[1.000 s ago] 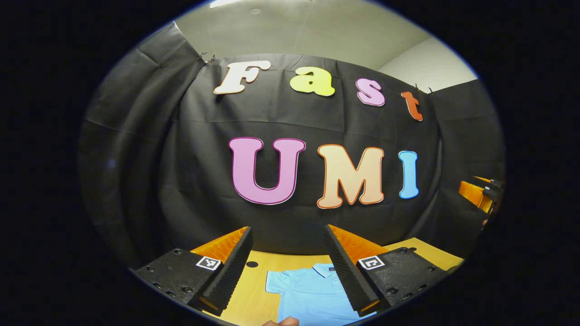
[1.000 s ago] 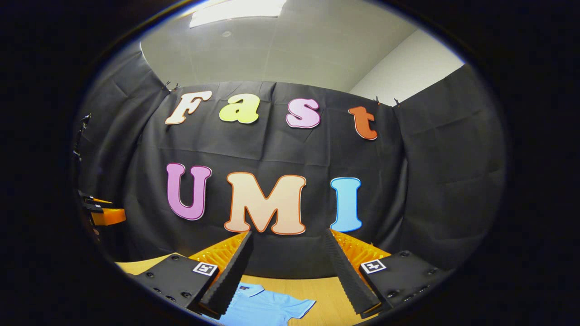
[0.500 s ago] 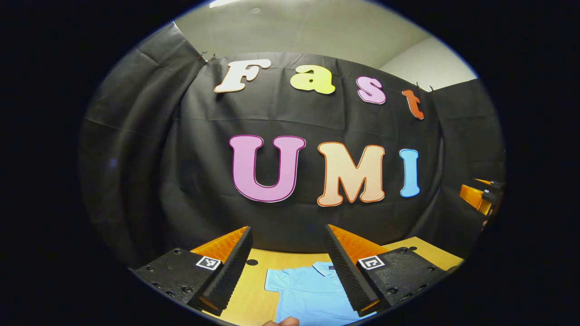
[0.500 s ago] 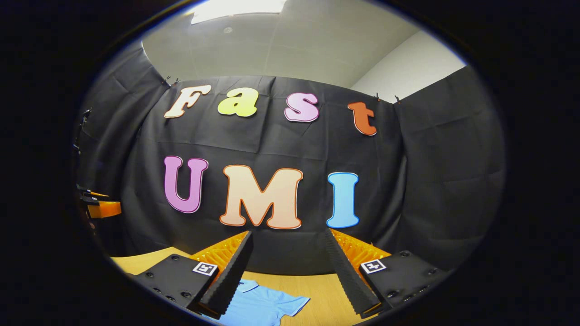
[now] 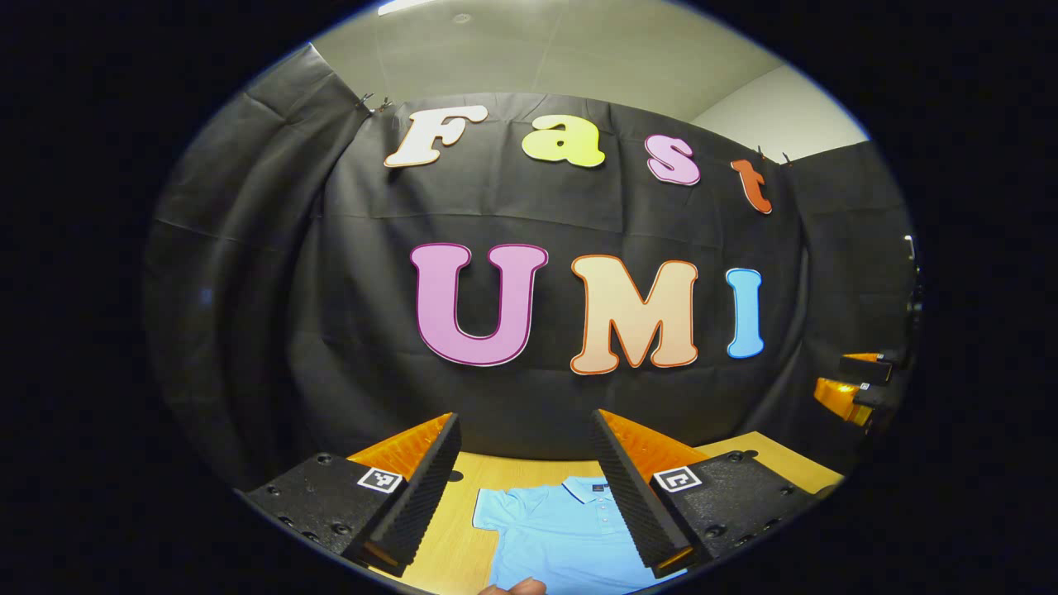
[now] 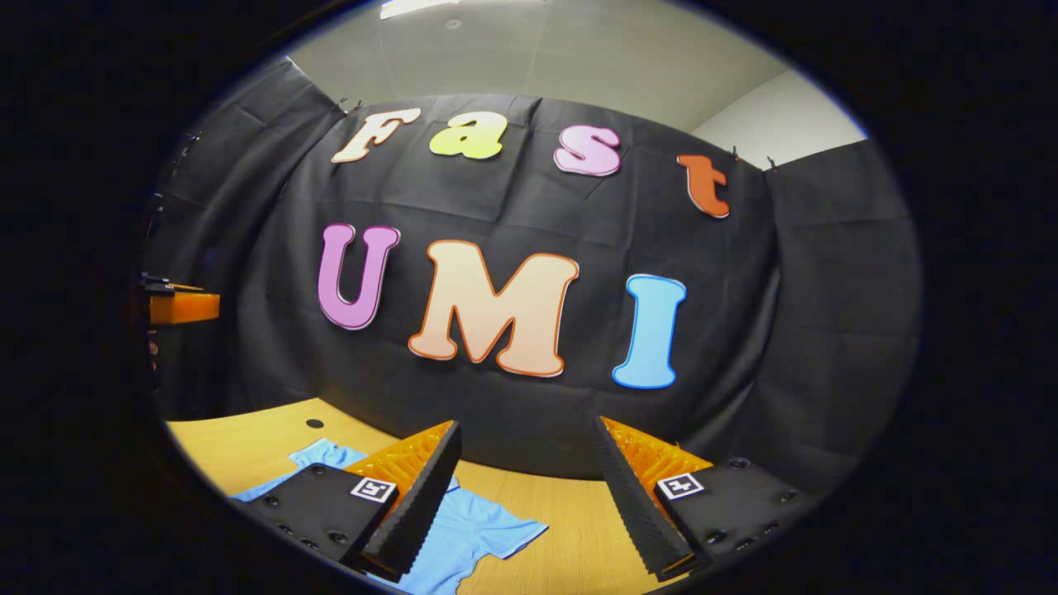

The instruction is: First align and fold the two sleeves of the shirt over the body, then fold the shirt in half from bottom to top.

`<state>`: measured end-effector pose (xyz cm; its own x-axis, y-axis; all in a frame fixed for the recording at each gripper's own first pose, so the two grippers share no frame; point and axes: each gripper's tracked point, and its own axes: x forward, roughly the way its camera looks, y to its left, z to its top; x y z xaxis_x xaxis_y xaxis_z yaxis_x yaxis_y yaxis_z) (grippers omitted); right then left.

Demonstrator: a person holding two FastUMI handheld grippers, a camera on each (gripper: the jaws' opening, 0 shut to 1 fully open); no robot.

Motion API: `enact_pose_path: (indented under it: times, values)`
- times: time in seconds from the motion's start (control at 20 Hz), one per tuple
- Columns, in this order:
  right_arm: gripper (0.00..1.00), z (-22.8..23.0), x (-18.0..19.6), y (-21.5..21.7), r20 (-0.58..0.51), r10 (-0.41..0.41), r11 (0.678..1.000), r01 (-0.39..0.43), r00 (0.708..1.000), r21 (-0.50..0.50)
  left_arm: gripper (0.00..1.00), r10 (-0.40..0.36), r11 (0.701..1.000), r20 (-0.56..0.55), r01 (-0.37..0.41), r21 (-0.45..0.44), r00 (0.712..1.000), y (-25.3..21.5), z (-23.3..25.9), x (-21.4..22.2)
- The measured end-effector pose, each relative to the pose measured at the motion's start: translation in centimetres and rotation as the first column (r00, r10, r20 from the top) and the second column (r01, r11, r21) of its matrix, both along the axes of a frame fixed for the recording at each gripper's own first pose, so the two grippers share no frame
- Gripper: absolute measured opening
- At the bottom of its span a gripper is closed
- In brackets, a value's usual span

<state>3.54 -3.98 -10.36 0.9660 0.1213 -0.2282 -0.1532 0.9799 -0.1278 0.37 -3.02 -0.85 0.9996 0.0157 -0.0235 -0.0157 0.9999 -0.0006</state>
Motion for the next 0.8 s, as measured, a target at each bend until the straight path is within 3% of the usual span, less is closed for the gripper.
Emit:
enact_pose_path:
  times: [0.2, 0.45, 0.65, 0.8]
  values:
    - [0.98, -6.2, 1.7, -1.7, -0.122, 0.053, 0.997, -0.059, 0.991, -0.049, 0.94, 0.026, 0.999, -0.014, -0.025, 0.026, 1.0, -0.4, -0.3, -0.4]
    - [0.99, -13.1, 3.8, -3.5, -0.27, 0.089, 0.994, -0.102, 0.959, -0.034, 0.94, 0.082, 0.995, -0.034, -0.08, 0.06, 0.996, 0.0, -0.8, -0.8]
    - [0.99, -18.6, 4.9, -3.8, -0.37, 0.131, 0.987, -0.156, 0.92, -0.038, 0.94, 0.133, 0.989, -0.045, -0.129, 0.072, 0.99, 0.3, -1.1, -0.9]
    - [1.0, -22.6, 4.9, -3.2, -0.448, 0.188, 0.976, -0.219, 0.874, -0.017, 0.94, 0.161, 0.984, -0.06, -0.156, 0.085, 0.985, 0.3, -1.8, -0.8]
